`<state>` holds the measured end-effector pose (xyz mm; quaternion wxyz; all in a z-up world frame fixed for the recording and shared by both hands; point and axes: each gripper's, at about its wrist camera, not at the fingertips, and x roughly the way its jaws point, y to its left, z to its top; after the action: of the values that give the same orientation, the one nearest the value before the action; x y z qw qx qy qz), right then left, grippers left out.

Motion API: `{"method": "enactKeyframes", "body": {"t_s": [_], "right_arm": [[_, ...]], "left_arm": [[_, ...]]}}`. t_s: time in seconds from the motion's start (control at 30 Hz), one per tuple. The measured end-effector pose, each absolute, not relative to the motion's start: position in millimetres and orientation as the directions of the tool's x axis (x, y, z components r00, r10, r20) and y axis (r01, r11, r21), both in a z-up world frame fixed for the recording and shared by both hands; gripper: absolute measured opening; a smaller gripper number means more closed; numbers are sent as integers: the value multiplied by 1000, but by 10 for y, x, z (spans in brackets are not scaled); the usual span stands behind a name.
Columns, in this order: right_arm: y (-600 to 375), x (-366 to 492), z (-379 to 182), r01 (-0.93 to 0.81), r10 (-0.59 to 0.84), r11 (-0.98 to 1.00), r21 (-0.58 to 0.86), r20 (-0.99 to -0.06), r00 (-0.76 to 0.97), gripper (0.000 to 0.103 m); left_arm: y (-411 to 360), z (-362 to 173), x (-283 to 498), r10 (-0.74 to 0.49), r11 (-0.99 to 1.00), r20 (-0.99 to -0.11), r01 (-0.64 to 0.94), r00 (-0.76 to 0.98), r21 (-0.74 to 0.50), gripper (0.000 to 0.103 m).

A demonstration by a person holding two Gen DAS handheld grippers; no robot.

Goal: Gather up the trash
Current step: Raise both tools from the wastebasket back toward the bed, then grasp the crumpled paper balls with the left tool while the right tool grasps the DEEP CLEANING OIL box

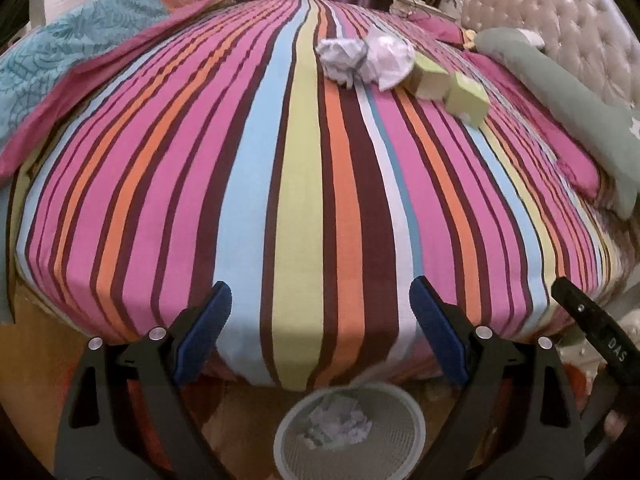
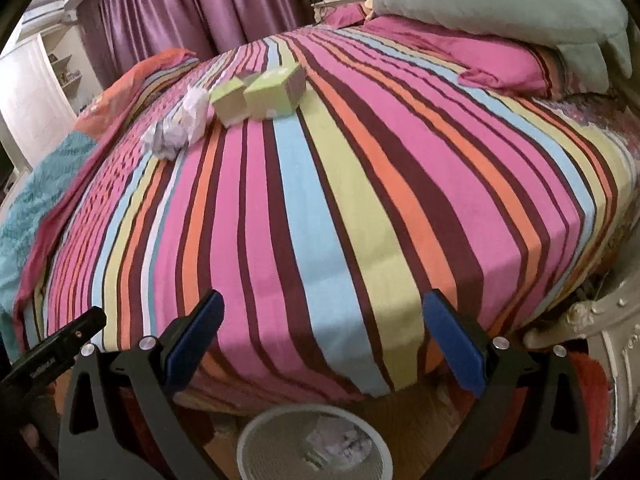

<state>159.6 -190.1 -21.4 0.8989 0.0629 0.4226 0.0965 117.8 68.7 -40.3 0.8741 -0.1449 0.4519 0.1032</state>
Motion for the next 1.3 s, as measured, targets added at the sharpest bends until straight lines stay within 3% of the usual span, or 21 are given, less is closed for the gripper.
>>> {"method": "enactKeyframes", "body": {"t_s": [0.3, 1.3], "right_arm": [[-1709, 2068, -51, -135, 218, 976, 172, -713, 667, 95], [-1164, 3431, -44, -191, 238, 970, 150, -740, 628, 95]], "left_arm": [[891, -275, 1778, 70, 925, -804, -340, 590, -169, 88], [1377, -163, 3428, -14, 897, -784, -339, 621, -285, 88]]}}
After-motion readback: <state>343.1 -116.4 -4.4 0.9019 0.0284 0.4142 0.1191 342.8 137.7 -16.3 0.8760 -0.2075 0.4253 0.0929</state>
